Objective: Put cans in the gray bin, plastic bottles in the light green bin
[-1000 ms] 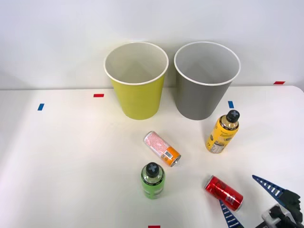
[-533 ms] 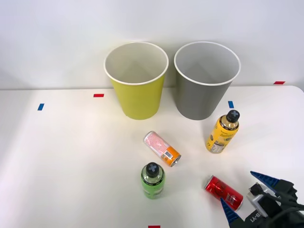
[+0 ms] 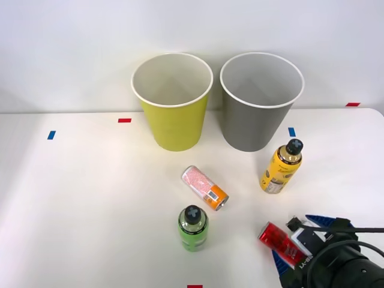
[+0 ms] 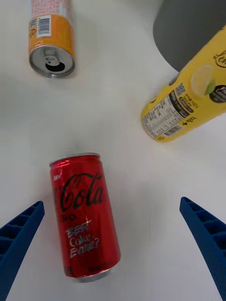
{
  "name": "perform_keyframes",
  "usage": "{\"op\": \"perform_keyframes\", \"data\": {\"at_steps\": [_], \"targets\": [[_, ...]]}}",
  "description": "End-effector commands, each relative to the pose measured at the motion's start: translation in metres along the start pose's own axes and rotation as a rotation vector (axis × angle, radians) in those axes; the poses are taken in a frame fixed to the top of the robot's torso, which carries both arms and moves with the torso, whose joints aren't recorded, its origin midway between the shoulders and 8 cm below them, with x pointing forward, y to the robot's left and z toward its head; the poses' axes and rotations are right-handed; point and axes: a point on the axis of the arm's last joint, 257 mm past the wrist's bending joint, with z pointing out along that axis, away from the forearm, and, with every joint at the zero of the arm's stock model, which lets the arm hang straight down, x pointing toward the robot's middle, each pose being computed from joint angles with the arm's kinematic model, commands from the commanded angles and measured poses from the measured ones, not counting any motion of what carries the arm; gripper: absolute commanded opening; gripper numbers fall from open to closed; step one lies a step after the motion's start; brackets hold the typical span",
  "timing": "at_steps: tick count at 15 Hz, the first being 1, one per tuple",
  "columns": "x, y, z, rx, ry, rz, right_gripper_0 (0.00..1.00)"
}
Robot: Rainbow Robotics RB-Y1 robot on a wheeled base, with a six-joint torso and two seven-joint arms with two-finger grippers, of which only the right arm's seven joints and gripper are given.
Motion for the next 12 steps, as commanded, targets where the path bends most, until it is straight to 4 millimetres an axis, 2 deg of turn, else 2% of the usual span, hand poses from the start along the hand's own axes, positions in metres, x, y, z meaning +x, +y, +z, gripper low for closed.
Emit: {"op": "perform_keyframes", "data": {"at_steps": [1,8,12], "targets": [[-0.001,0.008,0.004,-0.059,0.045,0.007,1.0],[0.007,0.006,0.008,-0.129,0.25,0.043,1.0],[-0.008,0.016,0.008,-0.194,0.277,0.045,1.0]]}}
